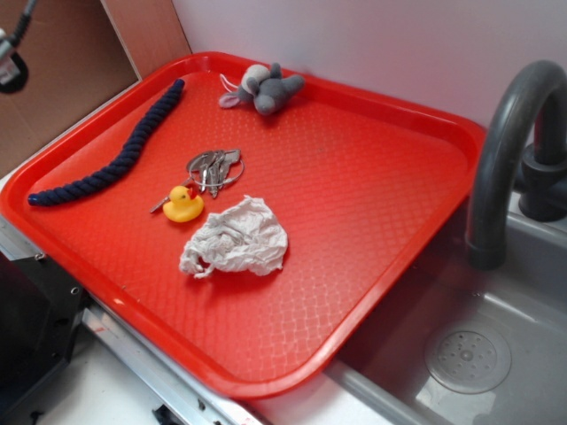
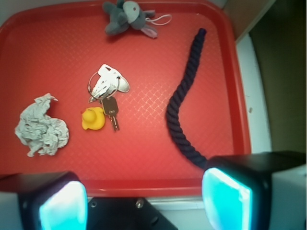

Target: Grab the blue rope.

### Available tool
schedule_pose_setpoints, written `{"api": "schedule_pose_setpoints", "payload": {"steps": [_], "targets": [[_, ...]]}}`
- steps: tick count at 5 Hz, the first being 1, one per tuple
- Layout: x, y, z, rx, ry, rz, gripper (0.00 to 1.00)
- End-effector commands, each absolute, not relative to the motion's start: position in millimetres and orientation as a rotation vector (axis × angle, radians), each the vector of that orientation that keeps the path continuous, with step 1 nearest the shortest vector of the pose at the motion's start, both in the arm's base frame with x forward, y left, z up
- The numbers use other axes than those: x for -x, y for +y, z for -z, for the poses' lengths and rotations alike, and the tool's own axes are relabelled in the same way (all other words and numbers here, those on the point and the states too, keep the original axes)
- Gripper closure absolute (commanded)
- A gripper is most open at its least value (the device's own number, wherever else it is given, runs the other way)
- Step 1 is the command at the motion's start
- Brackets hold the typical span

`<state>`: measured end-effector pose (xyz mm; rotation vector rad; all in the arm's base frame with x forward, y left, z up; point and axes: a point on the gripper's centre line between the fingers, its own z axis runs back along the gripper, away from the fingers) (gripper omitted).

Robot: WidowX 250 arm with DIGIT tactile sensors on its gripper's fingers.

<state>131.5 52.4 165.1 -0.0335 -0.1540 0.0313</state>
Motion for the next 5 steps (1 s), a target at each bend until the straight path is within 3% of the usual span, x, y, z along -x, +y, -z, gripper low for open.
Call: {"api": "schedule_pose_setpoints", "payload": {"steps": [1,3,5], "targets": [[-157,84,-112,-0.009,-0.168,-0.063,0.00],[-204,103,-50,0.055,-0.131,0.055,0.00],[-228,102,-6,0.099,-0.054,0.155,0.00]]}}
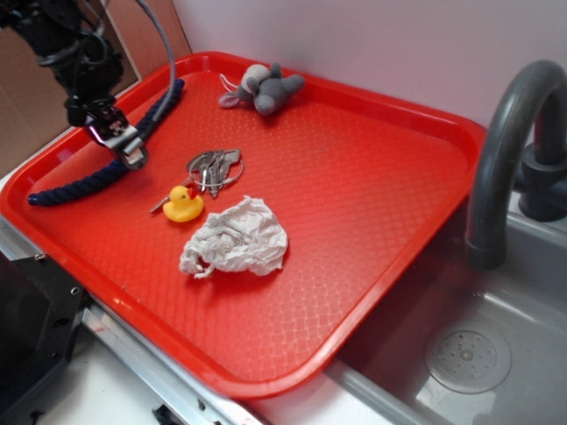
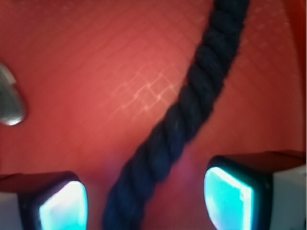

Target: Grab the blue rope.

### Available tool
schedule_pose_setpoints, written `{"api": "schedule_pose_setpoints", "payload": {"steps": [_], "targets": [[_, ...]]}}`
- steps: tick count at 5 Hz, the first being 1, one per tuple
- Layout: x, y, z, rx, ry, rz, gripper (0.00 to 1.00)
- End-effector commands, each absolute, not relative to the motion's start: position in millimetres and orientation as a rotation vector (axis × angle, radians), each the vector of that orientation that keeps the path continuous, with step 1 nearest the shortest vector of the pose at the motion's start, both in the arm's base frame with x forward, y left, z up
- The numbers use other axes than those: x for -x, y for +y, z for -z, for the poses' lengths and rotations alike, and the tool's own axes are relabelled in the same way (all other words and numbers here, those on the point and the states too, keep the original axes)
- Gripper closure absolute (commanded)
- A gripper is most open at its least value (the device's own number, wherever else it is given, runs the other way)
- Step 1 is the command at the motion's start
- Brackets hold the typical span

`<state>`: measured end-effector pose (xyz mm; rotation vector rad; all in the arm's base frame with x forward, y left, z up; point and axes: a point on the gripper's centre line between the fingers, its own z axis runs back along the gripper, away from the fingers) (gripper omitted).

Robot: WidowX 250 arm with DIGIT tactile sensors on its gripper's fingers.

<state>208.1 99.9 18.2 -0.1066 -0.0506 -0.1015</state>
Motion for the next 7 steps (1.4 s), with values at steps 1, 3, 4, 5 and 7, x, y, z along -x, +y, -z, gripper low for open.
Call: {"api": "schedule_pose_setpoints", "payload": {"steps": [1,3,4,5,7], "targets": [[-235,102,-1,0.084,-0.035,0.160,0.00],[-240,103,4,0.063,0.005,0.169,1.00],[-238,96,5,0.061,0.023,0.196,1.00],[-233,89,-14,-0.063,0.029,0.153,1.00],[-217,45,-114,-0.027,-0.072,0.049,1.00]]}}
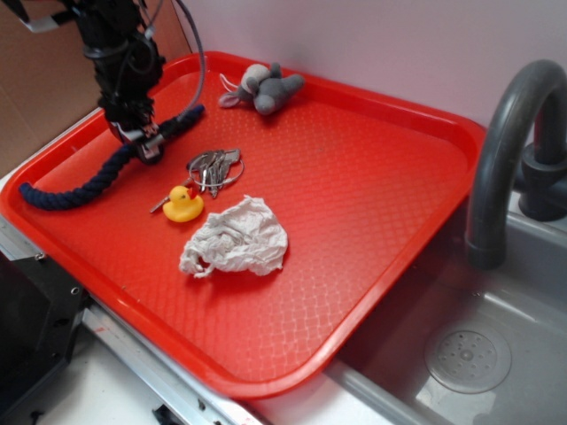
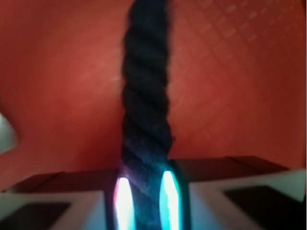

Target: Grab the blue rope.

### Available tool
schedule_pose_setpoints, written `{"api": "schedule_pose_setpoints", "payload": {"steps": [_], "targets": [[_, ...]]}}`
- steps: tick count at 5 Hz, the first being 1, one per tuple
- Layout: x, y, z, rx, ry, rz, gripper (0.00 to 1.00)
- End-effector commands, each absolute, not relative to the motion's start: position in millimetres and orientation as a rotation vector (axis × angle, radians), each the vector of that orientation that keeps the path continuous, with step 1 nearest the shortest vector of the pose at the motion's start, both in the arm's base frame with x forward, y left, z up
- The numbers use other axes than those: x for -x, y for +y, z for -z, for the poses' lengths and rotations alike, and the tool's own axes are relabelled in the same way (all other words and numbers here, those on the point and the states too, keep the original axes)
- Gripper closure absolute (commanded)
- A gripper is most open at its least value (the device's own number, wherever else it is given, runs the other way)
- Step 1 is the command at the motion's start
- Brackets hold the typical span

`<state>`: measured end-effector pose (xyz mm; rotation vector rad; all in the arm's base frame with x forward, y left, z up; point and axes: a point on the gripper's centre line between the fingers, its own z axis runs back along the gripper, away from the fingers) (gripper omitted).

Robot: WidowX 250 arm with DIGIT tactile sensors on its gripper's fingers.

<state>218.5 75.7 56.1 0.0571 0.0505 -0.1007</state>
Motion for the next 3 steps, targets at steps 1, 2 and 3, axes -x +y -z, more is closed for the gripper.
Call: {"api": "schedule_pose_setpoints", "payload": {"steps": [1,2,3], "targets": [[-213,24,-166,0.052,-0.107,0.062,1.00],[-209,1,-218,0.125,-0.134,0.040,1.00],[-204,7,-216,0.197,-0.126,0.050,1.00]]}}
